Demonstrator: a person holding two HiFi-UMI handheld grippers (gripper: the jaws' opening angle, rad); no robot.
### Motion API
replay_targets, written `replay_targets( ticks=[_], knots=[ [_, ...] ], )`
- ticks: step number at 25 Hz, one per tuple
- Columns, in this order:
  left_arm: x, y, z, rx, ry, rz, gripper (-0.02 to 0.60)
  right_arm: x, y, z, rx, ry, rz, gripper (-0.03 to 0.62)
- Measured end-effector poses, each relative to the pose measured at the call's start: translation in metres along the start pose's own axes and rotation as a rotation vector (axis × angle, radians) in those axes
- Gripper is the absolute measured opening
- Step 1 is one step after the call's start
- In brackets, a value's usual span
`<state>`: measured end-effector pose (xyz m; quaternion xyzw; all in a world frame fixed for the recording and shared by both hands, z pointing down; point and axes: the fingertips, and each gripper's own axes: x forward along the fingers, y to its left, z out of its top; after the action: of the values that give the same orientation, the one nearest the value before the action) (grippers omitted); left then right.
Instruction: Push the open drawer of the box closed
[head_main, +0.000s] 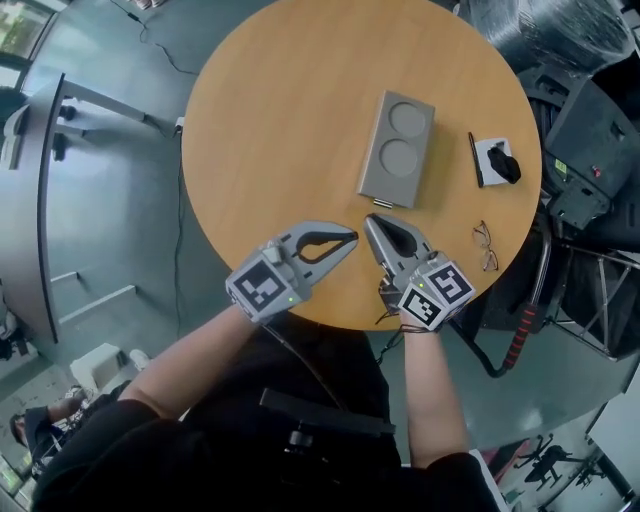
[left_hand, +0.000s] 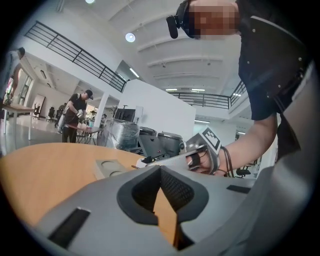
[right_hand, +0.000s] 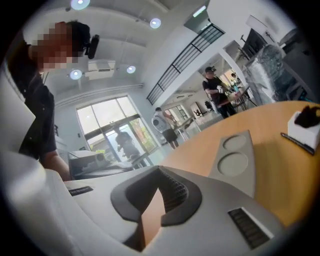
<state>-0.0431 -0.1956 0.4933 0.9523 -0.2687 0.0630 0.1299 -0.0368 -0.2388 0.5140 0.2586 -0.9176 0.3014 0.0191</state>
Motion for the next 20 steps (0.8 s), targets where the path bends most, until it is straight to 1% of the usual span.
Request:
replay_targets(
  ticks=[2,4,6,9,13,16,20],
  knots=[
    [-0.009,-0.024,0.016,0.033,-0.017,0.009,0.028,-0.027,0.035,0.021,-0.048,-0.048,0.043,0.006],
    [-0.019,-0.053,0.036,0.046,-0.050,0.013,0.028,-0.057,0.068,0.041,-0.103,-0.084,0.078,0.006],
    [-0.028,-0.086,0.056,0.043,-0.076,0.015,0.028,-0.088,0.097,0.055,-0.160,-0.105,0.107,0.005],
    [-0.037,-0.137,0.081,0.032,-0.086,0.006,0.028,-0.135,0.135,0.069,-0.224,-0.121,0.142,0.005],
    [-0.054,-0.190,0.116,0.034,-0.092,0.014,0.028,-0.186,0.186,0.088,-0.317,-0.118,0.156,0.005],
    [-0.067,-0.220,0.143,0.060,-0.103,0.028,0.028,-0.216,0.219,0.100,-0.380,-0.114,0.156,0.005],
    [-0.078,-0.246,0.172,0.092,-0.112,0.034,0.028,-0.243,0.245,0.114,-0.406,-0.130,0.143,0.005]
  ],
)
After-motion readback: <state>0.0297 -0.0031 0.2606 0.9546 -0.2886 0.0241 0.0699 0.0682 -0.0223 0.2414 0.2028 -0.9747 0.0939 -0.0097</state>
